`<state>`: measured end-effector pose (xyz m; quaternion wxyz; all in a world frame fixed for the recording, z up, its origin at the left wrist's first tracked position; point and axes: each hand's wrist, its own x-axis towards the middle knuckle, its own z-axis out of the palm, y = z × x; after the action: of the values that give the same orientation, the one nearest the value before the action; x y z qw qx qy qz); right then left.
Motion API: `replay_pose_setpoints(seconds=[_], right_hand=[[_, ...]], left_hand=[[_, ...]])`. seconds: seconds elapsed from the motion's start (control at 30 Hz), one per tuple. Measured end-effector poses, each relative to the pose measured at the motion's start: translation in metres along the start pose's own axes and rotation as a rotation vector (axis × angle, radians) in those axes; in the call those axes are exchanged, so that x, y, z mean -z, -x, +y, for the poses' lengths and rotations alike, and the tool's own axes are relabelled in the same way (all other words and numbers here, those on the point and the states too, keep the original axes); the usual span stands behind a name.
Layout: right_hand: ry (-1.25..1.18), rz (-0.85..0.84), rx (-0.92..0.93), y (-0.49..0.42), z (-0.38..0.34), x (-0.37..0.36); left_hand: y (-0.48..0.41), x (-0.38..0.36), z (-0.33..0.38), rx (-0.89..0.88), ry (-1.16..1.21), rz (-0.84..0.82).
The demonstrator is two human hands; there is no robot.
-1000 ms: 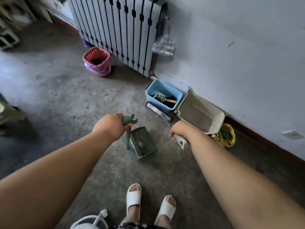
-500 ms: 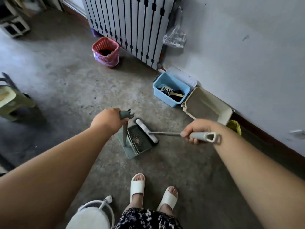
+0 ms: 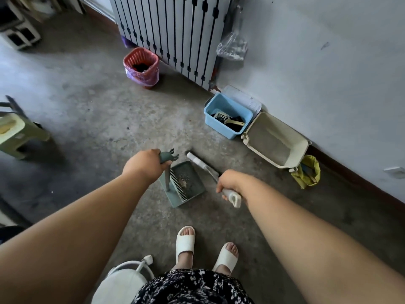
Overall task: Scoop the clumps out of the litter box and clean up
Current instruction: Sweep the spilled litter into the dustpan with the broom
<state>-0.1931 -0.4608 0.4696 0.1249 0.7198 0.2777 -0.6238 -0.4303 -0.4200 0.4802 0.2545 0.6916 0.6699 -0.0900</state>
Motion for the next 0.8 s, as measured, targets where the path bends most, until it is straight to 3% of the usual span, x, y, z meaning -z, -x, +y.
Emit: replay_pose_setpoints(seconds=[0.13, 0.27, 0.33, 0.5, 0.6, 0.7, 0.8], right_hand=[[-0.301, -0.209, -0.1, 0.003, 0.012, 0.032], [-0.471, -0.27, -0.117, 0.021, 0.017, 0.078], [-0.435, -0.258, -0.12, 0.033, 0.012, 0.084], [-0.155, 0.0, 0.005, 0.023, 0.014, 0.032], [-0.197, -0.009, -0.011, 0.011, 0.025, 0.0], [-0.332, -0.122, -0.032, 0.01, 0.033, 0.009], [-0.355, -0.237, -0.054, 0.016, 0.033, 0.037]], left_hand=[[0.005, -0.003, -0.004, 0.02, 0.03, -0.003], [0.009, -0.002, 0.006, 0.014, 0.021, -0.015], [0.01, 0.0, 0.013, 0.008, 0.009, -0.017], [0.011, 0.001, 0.029, -0.001, -0.014, -0.051], [0.013, -0.003, 0.036, -0.015, 0.002, -0.07], [0.014, -0.005, 0.039, 0.015, 0.119, -0.125], [0.013, -0.001, 0.046, 0.135, 0.463, -0.243]])
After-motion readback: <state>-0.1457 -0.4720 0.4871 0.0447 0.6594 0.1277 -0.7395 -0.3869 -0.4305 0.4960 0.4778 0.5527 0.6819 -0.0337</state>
